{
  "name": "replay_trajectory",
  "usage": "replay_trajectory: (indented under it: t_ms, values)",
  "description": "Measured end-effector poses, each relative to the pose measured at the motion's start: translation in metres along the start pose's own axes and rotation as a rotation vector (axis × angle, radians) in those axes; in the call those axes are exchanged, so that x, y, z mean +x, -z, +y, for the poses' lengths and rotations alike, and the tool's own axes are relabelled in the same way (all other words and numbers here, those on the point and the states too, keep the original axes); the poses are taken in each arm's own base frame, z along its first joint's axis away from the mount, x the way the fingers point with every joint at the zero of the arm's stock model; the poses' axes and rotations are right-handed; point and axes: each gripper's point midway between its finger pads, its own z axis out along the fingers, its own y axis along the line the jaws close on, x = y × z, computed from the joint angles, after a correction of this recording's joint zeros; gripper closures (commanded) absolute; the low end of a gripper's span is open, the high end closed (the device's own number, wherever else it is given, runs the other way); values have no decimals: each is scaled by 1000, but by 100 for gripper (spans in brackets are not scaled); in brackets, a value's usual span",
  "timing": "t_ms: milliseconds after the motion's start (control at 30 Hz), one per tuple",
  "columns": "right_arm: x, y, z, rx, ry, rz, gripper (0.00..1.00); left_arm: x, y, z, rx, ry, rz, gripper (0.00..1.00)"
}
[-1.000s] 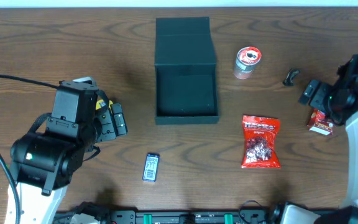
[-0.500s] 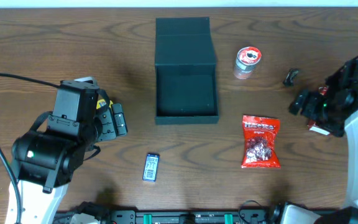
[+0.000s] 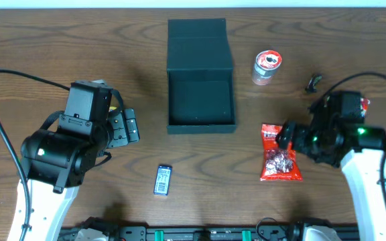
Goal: Pack container
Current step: 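Lower the right gripper onto the red Hacks bag and grasp it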
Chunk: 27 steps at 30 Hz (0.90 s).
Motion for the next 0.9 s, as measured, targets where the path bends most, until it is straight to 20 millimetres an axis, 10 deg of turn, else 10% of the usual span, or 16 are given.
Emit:
replay_trajectory:
  t_ms: [900]
  values:
    - [22, -75, -31, 154, -135, 213, 1, -1, 0, 1, -9, 0, -4, 5]
